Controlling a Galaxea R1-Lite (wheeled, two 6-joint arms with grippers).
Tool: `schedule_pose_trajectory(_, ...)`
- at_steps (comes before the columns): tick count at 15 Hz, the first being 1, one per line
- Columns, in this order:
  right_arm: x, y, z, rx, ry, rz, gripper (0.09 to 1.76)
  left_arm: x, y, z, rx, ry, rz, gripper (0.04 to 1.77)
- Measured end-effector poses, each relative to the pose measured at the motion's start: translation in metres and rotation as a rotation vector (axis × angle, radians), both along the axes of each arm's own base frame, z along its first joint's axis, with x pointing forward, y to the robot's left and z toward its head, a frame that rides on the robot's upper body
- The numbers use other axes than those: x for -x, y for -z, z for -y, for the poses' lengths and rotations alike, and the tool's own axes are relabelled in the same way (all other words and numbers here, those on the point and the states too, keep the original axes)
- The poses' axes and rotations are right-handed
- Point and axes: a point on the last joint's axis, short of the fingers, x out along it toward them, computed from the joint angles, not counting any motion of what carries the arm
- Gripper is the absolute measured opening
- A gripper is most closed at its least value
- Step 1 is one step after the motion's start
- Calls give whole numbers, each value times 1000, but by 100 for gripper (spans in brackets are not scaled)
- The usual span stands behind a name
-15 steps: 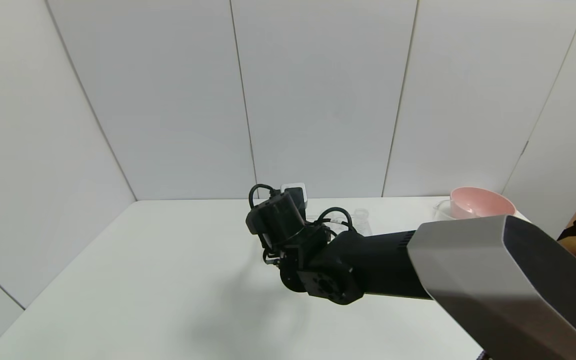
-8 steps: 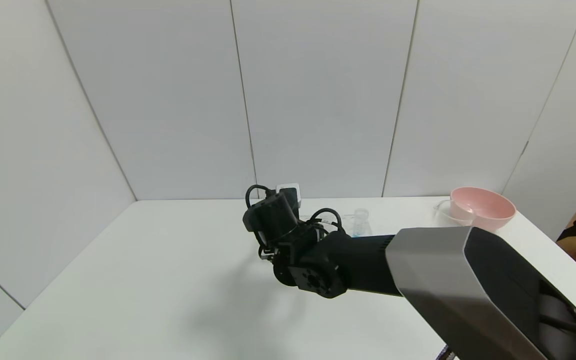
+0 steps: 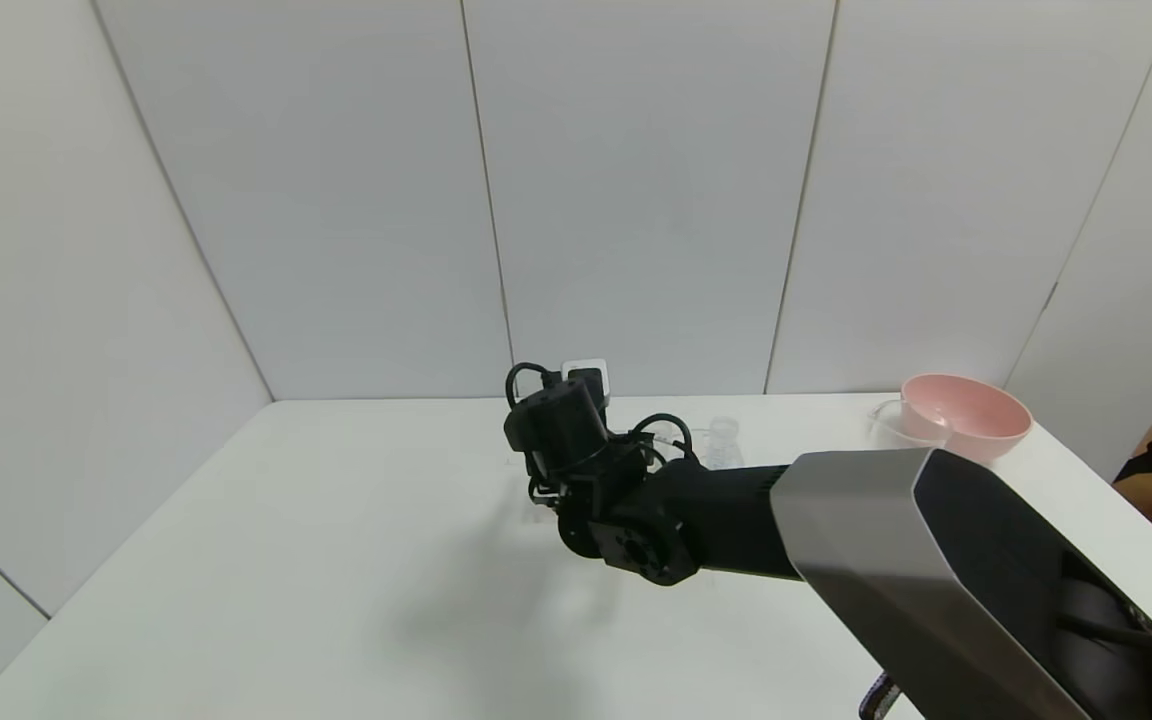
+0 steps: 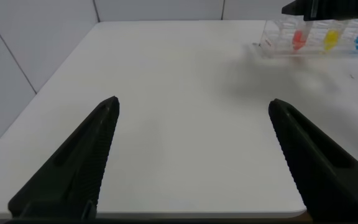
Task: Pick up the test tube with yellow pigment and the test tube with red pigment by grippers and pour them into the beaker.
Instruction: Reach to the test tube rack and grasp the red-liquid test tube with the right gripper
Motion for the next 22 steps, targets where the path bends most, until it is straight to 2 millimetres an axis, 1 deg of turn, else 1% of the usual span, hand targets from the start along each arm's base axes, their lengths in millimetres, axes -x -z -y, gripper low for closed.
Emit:
schedule_pose_trajectory(10,3,0,-2,10,-8,-4,171,0,0,0,0,0,1,172)
schedule_pose_trajectory(12,3,0,-2,12,-6,-5,136,0,0,0,0,0,1,172)
schedule_pose_trajectory(14,4,-1,-2,10,-9,-4,108,0,0,0,0,0,1,172)
schedule_pose_trajectory(17,7,-2,-5,8,-17,-4,77,0,0,0,-1,0,0,172)
schedule_pose_trajectory(18,7,-2,-5,8,-19,-6,50,0,0,0,0,0,1,172)
schedule_pose_trajectory(22,8,-3,-5,12,-19,-8,50,0,0,0,0,0,0,172)
